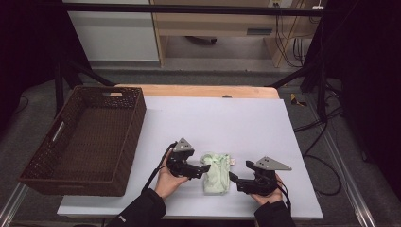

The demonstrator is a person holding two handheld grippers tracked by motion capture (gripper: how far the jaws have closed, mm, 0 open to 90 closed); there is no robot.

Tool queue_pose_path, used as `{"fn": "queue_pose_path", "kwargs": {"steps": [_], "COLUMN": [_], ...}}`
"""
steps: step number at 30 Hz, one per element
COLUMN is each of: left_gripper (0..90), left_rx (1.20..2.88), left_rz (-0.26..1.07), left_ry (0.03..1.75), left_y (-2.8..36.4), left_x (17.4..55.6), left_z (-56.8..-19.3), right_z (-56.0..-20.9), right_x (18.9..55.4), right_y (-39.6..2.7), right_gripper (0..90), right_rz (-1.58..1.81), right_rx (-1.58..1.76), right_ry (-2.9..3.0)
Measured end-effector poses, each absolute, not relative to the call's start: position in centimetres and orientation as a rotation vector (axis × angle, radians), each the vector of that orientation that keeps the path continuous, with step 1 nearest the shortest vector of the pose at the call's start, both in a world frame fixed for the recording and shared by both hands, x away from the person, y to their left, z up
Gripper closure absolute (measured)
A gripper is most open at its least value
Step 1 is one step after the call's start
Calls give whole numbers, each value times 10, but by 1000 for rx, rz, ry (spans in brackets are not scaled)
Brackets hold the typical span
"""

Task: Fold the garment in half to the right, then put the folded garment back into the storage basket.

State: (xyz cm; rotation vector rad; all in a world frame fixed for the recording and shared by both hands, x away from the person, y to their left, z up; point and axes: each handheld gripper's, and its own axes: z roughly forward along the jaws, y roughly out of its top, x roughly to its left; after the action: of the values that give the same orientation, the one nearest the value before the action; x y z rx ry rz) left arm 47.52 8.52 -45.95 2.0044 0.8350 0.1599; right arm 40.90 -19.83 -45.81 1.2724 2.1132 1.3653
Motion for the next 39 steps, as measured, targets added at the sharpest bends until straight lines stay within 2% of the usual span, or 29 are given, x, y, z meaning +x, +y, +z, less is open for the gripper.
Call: {"fn": "queue_pose_path", "kwargs": {"steps": [4,25,34,39], "left_gripper": [41,72,127,212], "left_rx": [2016,2020,2031,2026], "left_rz": [180,188,202,213], "left_ry": [861,948,967,987], "left_y": [84,69,66,65], "left_x": [475,490,491,491], "left_z": [-464,-474,-478,-479], "right_z": [-462,-464,-464,-465], "right_x": [409,398,397,397], "right_y": [-197,-196,-192,-191], "right_gripper": [62,29,26,26], "right_rz": [1350,1314,1291,1286], "right_rx": [1267,1260,1270,1266], "right_ry": [2152,2183,2188,2193]}}
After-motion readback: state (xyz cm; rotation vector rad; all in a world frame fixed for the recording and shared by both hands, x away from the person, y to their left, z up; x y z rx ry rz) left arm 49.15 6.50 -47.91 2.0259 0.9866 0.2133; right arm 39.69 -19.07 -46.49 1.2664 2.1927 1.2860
